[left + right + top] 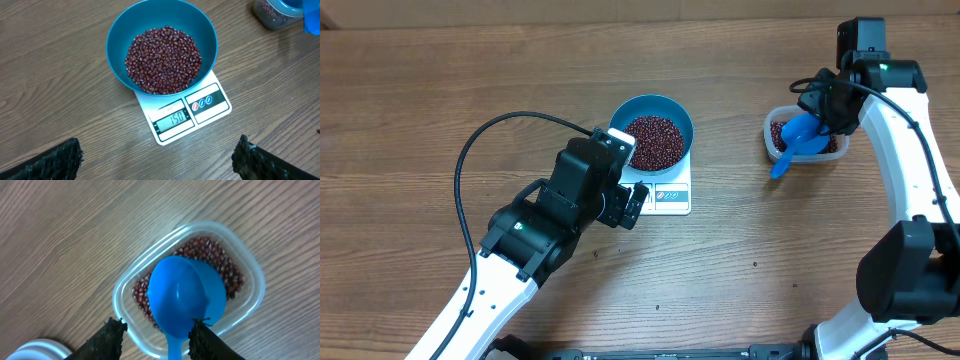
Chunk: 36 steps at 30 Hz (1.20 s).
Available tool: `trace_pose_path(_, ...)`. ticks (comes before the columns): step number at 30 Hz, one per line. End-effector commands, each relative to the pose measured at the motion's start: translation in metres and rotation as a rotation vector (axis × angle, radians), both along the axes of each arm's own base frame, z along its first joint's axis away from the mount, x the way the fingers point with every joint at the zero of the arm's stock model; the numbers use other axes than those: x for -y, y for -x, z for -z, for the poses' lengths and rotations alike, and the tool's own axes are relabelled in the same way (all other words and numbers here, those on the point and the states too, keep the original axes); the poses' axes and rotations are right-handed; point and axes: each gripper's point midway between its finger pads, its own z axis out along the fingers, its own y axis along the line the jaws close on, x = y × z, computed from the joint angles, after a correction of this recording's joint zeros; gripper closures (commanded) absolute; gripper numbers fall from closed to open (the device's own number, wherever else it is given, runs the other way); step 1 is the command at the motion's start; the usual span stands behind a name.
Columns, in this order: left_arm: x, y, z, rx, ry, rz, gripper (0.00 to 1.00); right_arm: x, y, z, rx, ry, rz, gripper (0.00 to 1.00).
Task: Scoop item into bowl and weigh 150g on scale
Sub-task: 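Lay the scoop in the tub and open the right gripper, then lift the open right gripper up and away from the tub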
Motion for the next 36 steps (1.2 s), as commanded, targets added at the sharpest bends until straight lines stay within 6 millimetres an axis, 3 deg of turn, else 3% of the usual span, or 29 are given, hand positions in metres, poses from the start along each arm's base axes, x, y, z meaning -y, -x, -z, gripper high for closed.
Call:
trace_pose_path(1, -0.001, -0.001, 0.003, -0.004, -0.006, -0.011, 0.01, 0.006, 0.004, 0.013, -0.027, 0.032, 0.01, 0.53)
trace_pose_path(10, -0.001, -0.001, 0.003, -0.004, -0.006, -0.011, 0.0, 0.003, 0.013, 0.045, -0.059, 0.015, 0.005, 0.49)
trace_pose_path(36, -0.001, -0.001, 0.003, -0.004, -0.006, -0.011, 0.0, 0.003, 0.027, 0.057, -0.114, 0.017, 0.007, 0.5)
